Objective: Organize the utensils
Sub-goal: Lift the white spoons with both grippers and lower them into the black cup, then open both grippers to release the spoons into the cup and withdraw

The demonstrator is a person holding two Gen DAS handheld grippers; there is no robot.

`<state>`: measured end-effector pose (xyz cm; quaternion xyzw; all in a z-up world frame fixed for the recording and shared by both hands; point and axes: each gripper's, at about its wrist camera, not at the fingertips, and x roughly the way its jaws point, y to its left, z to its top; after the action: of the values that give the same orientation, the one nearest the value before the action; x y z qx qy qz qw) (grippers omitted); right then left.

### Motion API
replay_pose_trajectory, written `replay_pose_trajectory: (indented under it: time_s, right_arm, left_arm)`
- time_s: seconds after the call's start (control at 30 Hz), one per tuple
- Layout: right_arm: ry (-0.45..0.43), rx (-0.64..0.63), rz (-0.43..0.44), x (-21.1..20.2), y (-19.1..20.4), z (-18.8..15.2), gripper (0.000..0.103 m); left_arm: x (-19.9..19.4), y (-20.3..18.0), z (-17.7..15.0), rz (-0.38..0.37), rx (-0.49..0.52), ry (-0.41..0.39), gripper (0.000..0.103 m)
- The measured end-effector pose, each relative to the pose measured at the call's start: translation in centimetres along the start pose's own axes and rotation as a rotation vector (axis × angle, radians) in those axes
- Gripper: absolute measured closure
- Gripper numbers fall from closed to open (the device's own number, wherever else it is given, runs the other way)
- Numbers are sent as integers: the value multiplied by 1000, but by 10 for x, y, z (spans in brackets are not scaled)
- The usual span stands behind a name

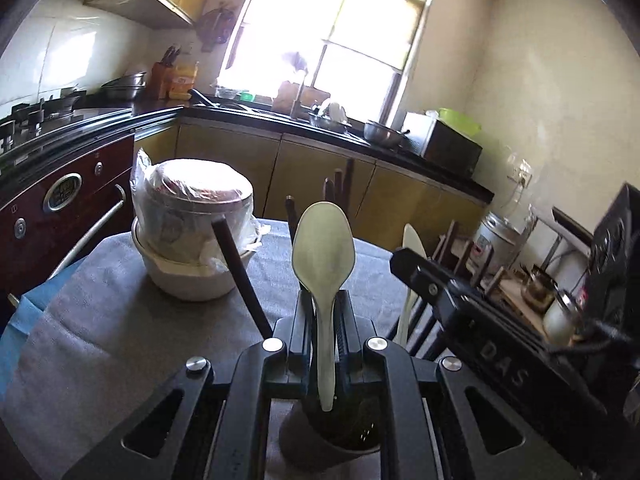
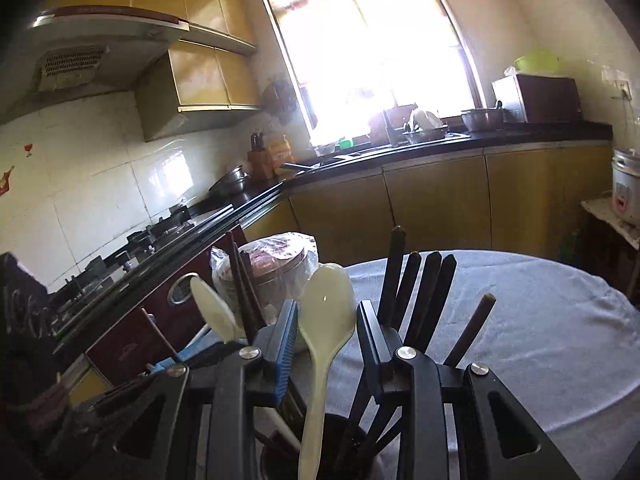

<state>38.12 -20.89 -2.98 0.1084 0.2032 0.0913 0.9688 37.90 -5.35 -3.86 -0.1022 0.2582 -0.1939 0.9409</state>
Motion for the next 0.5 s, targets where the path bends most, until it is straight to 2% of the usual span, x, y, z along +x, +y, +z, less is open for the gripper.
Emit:
replay_pose_trajectory:
  time_s: [0.1, 0.5]
  right_arm:
    - [4, -6, 6, 2, -2, -2, 70]
    - [-12, 25, 38, -7, -9, -15, 70]
  left_arm:
    - [-1, -1, -3, 2, 24, -2, 91]
    - [1, 7, -8, -17, -17, -4, 91]
